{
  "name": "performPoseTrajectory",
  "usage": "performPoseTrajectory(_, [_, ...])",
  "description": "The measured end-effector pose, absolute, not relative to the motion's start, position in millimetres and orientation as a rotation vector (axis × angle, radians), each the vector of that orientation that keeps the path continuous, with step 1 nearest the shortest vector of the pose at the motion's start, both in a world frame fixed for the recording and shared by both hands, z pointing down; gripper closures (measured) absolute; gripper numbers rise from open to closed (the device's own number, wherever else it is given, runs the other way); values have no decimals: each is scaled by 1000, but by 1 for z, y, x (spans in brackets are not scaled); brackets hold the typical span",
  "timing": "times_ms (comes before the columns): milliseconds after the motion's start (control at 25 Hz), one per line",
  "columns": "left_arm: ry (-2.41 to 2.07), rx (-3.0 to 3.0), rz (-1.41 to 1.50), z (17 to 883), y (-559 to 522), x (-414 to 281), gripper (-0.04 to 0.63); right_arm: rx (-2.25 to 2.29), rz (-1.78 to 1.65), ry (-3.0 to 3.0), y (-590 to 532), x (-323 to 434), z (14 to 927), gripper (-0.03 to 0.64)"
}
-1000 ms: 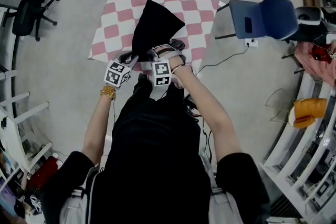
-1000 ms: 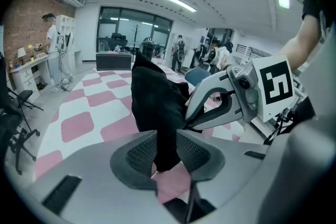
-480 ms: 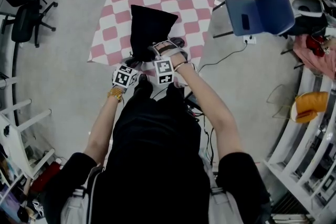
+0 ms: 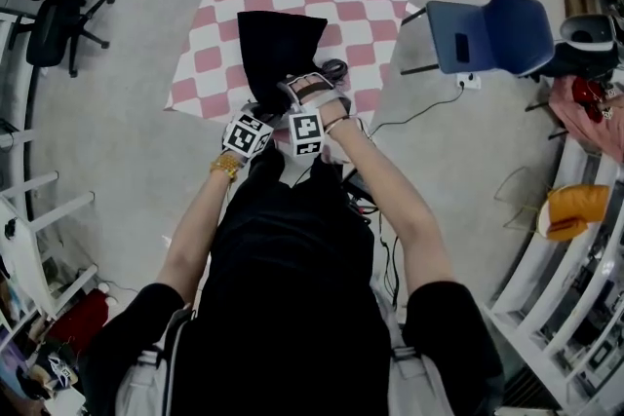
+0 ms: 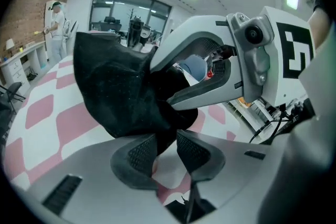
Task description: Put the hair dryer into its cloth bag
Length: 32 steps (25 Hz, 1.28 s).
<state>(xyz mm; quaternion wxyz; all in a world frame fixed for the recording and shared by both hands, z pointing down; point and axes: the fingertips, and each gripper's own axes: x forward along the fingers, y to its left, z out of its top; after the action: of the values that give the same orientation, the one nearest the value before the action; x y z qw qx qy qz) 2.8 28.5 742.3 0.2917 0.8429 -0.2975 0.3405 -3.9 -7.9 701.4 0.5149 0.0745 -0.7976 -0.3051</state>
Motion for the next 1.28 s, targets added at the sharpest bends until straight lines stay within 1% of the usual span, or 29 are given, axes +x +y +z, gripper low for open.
performPoseTrajectory(120, [-726, 2247, 916, 744, 31, 8, 480, 129, -652, -1921, -6, 11, 702, 439])
performPoseTrajectory(240, [-739, 2305, 938, 719, 32, -4, 479, 158, -620, -2006, -11, 17, 682, 439])
performPoseTrajectory(400, [-870, 2363, 927, 674, 26, -30, 479, 210, -604, -2038, -23, 12, 677, 439])
performPoseTrajectory(560, [-1083, 2413, 902, 635, -16, -46, 479, 190, -624, -2018, -24, 3, 685, 439])
performPoseTrajectory(640, [-1105, 2431, 967, 639, -34, -42, 479, 199, -616, -2000, -25, 4, 694, 440])
performPoseTrajectory(760, [-1013, 2430, 1079, 663, -36, -30, 479, 232, -586, -1999, -27, 5, 700, 448])
performPoseTrajectory(1040, [-1033, 2398, 956, 672, -30, -24, 480, 280, -557, -1995, -35, 10, 693, 528])
performPoseTrajectory(1120, [-1023, 2388, 955, 675, -25, -26, 496, 270, -574, -2021, -30, 9, 684, 523])
performPoseTrajectory(1280, [-1015, 2377, 948, 679, -20, -27, 524, 215, -596, -2059, -26, -2, 674, 461])
